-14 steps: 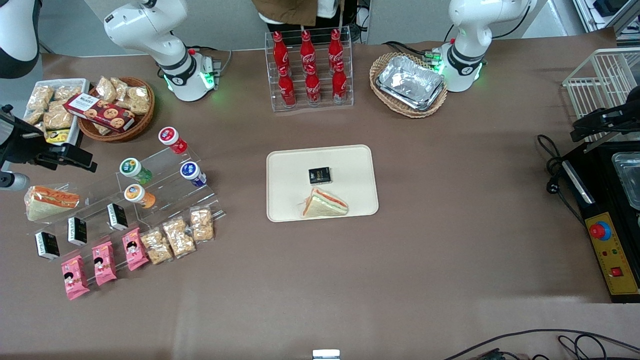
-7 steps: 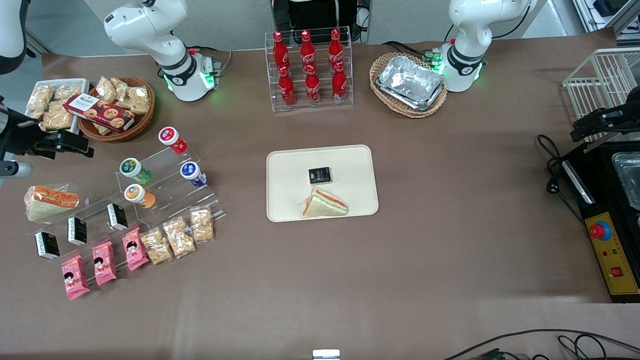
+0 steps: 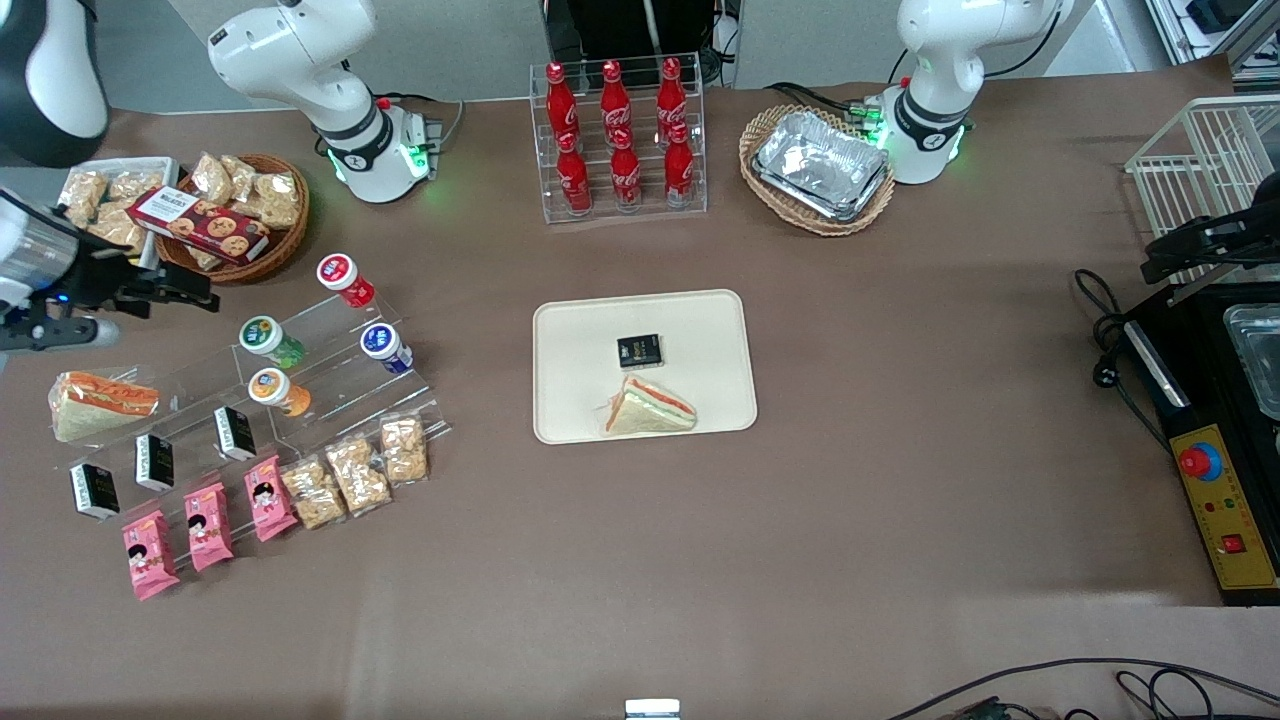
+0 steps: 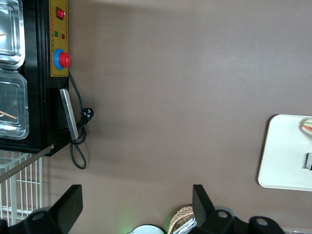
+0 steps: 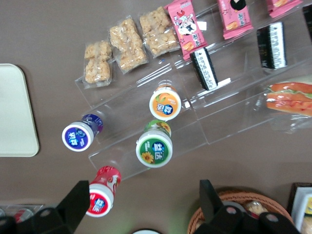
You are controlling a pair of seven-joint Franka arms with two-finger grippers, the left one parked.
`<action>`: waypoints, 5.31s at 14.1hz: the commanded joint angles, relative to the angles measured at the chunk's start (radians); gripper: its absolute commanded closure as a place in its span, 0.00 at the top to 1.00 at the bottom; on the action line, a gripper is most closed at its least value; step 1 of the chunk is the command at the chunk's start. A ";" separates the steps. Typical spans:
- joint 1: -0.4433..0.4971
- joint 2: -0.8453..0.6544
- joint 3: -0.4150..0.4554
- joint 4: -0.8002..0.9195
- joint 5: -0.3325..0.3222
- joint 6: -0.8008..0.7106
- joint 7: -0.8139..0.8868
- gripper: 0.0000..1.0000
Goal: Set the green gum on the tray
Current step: 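Lower the right gripper and grasp the green-labelled bottle on the rack, then lift the green-labelled bottle and carry it over the cream tray, then lower the bottle onto the tray beside the black tissue pack, open gripper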
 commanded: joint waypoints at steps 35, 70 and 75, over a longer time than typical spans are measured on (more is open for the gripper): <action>0.011 0.035 -0.009 -0.052 -0.062 0.059 0.072 0.38; 0.731 0.644 0.085 -0.089 0.443 0.724 0.612 0.40; 0.732 0.661 0.089 -0.096 0.443 0.747 0.609 0.51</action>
